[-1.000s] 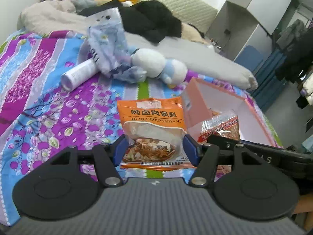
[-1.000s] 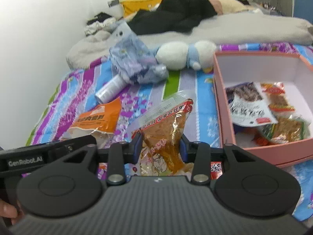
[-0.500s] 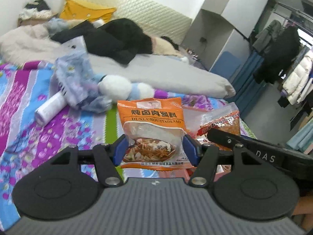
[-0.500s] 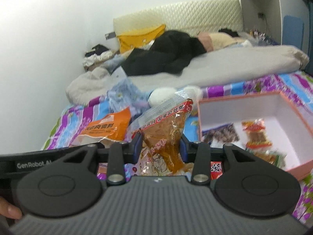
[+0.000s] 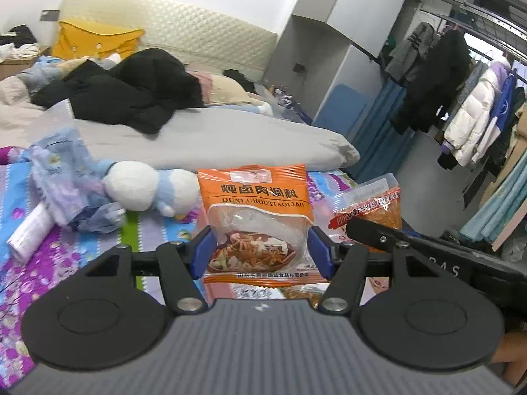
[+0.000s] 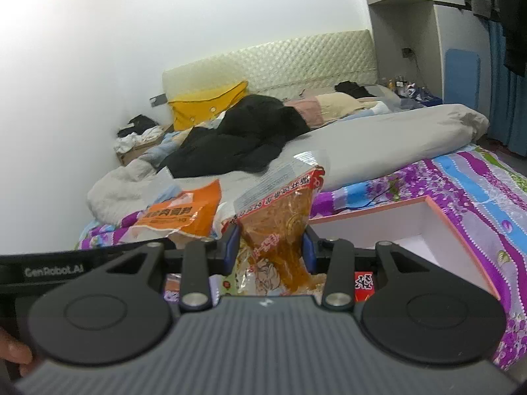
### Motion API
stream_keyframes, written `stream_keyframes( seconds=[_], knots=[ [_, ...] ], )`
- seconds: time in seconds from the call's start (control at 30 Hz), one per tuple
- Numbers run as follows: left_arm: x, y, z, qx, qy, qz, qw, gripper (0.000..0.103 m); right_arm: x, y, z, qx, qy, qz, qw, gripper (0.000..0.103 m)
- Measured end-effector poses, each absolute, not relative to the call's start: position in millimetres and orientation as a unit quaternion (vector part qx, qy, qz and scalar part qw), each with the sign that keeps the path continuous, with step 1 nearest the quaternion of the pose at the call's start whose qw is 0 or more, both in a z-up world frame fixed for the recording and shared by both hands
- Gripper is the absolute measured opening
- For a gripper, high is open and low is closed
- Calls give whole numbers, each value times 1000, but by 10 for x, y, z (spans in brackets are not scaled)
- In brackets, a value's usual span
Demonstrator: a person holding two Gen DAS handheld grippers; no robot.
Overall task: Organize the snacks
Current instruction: 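Lift both held bags and carry them over the pink box, then open both tools to drop the bags into the pink box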
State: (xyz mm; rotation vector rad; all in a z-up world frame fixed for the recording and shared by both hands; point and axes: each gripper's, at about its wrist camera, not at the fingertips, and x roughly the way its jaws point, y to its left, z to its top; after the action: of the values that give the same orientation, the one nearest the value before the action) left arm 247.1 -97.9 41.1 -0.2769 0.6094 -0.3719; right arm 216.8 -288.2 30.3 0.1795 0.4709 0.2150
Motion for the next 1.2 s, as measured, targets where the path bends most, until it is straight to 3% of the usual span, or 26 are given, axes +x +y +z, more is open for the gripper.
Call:
stream_keyframes(
  seconds=[0.3,0.9,1.07,1.1,1.17,1.2],
  knots=[
    [3149,-1472,154,-110,327,-201,917,66,2532,-3260,108,98,238,79,963,42],
    [4451,-2092,-1171,-51,434,-249,864,66,3503,-3738,-1202,141,374,9,916,43],
    [4559,-2135,-1407,-57,445,-249,858,68,3559,-3775,-1378,141,397,-5,907,54],
    [4567,-2128,-1418,-60,446,-246,859,70,3568,-3778,-1401,138,401,-11,906,55],
    [4558,-2122,-1407,-57,448,-244,858,83,3580,-3787,-1439,138,406,-19,903,68],
    [4547,-2122,-1395,-51,447,-243,859,84,3562,-3790,-1444,143,405,-21,903,69]
  ],
)
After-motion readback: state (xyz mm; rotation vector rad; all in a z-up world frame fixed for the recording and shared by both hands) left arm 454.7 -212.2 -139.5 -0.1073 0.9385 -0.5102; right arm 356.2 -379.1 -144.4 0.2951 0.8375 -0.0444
